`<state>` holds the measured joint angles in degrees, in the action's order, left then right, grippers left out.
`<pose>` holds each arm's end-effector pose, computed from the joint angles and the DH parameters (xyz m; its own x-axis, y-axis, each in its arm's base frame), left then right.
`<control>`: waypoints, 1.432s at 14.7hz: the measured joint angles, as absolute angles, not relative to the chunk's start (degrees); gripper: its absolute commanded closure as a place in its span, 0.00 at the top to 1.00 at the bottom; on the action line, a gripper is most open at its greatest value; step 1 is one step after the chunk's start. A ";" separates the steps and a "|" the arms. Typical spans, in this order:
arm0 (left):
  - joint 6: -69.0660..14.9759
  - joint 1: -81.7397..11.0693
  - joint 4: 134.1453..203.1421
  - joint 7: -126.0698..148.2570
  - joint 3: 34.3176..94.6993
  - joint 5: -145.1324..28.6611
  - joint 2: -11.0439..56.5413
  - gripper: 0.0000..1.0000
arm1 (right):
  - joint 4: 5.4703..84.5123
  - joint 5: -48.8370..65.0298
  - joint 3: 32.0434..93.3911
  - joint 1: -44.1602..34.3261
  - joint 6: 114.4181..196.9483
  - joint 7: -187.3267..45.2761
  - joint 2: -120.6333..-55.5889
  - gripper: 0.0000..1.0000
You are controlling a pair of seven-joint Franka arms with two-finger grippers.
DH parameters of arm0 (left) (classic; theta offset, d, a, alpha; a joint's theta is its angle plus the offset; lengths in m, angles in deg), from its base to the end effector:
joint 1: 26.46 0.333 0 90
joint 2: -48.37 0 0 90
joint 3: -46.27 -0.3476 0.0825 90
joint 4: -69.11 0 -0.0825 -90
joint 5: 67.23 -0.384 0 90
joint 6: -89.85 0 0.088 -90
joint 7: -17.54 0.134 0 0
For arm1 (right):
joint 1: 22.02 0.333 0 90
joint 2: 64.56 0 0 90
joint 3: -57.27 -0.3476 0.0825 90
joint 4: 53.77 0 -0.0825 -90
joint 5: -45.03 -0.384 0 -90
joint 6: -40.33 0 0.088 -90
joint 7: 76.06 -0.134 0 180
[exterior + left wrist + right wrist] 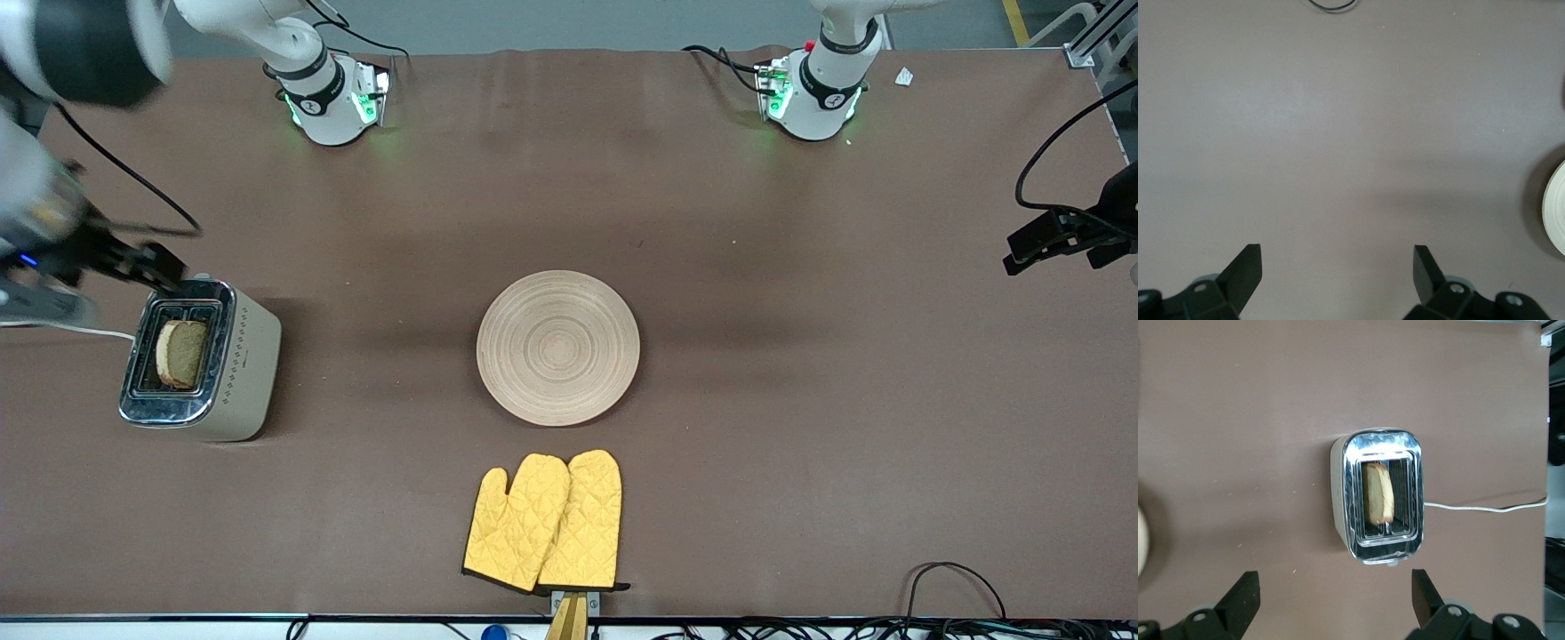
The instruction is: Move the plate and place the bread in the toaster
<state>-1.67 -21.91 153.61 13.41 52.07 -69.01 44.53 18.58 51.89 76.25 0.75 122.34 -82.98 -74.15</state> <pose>0.5822 -0.0064 0.6392 0.9971 0.0500 0.0574 0.0513 -0.9985 -0.0202 0.5914 0.0427 0.6704 0.9974 -0.0645 0.0326 -0.0691 -0.9832 0.1690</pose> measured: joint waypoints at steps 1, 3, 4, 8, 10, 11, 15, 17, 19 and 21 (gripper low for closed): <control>-1.67 -21.91 153.49 13.44 52.11 -69.04 44.58 1.00 | 18.71 49.29 76.37 -1.41 120.76 -81.16 -71.93 1.00; -1.66 -21.95 153.45 13.56 52.16 -69.07 44.57 1.00 | 19.70 45.50 76.55 -6.39 118.75 -77.32 -68.86 1.00; -1.65 -21.98 153.48 13.69 52.36 -69.07 44.56 1.00 | 20.89 44.85 76.58 -8.49 118.60 -74.22 -67.89 1.00; -1.69 -21.97 155.00 13.77 54.77 -71.12 44.51 1.00 | 24.42 44.82 76.48 -10.70 119.13 -69.60 -67.06 1.00; -1.69 -21.98 155.45 13.77 55.61 -71.40 44.55 1.00 | 27.31 44.87 76.02 -10.59 121.78 -69.57 -65.47 1.00; -1.69 -21.99 155.74 13.77 55.82 -71.45 44.68 1.00 | 29.92 44.98 75.75 -10.53 124.19 -69.57 -63.74 1.00; -1.67 -21.95 157.81 15.03 56.63 -71.47 46.97 1.00 | 36.41 45.30 74.91 -10.50 126.09 -69.57 -57.69 1.00; -1.68 -21.98 159.62 15.49 57.06 -71.19 49.14 1.00 | 36.89 45.32 74.68 -10.40 125.80 -69.57 -56.87 1.00; -1.90 -21.99 162.18 15.52 57.32 -68.73 51.78 1.00 | 36.90 45.47 74.08 -10.31 125.65 -69.57 -56.80 1.00; -2.19 -21.87 163.34 16.23 57.28 -67.21 53.43 1.00 | 36.91 46.29 73.29 -10.23 125.64 -69.59 -56.80 1.00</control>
